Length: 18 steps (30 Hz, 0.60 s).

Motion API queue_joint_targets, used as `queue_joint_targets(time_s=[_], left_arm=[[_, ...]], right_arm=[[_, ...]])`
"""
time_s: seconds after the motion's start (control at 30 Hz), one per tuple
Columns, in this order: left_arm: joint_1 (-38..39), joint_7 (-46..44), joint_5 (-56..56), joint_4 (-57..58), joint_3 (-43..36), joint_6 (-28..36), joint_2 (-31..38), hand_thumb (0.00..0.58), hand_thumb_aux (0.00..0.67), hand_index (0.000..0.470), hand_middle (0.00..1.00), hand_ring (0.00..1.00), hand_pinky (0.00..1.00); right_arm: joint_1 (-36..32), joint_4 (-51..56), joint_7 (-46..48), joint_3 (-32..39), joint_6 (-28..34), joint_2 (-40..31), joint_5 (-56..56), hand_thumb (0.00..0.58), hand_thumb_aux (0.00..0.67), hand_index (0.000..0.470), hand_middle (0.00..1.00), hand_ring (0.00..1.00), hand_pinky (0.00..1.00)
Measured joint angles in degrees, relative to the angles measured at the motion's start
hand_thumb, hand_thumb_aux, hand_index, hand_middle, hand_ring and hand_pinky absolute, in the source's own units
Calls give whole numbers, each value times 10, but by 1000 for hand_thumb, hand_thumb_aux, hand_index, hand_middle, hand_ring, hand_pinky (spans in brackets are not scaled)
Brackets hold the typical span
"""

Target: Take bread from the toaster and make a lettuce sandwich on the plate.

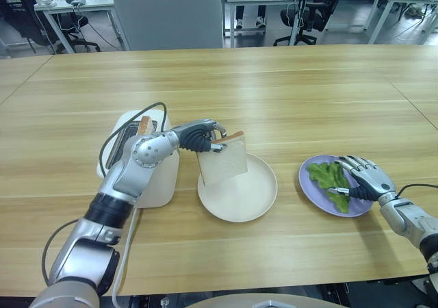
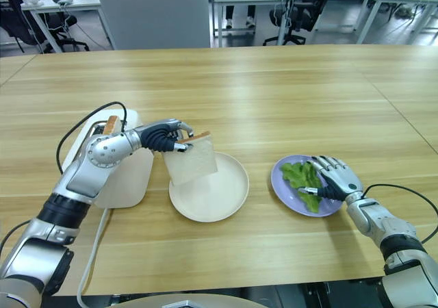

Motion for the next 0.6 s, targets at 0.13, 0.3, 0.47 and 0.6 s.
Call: queue_joint_targets(time_s=[0.13,0.3,0.47,0.6], left_arm=[[-42,-28,-1,115,-34,-60,-40,580,670,460,1000,1000,1000],[-72,-53,-2,239,-50,-97,-81,580,670,460,1000,1000,1000],[-84,-68,-3,306,-50,-118,-100,580,670,460,1000,1000,1000],[-89,-83,-7,326,-49,-118,-109,580,670,460,1000,1000,1000]], right_arm=[[0,5,-4,16,-7,-5,0,559,541,372,0,0,0],[-1,14,-10,28,-10,-8,1,580,670,460,0,0,0],[-2,18,-10,37,-14,-10,4,580,670,460,0,0,0],[-2,18,-11,38,-16,-10,8,580,670,460,0,0,0]])
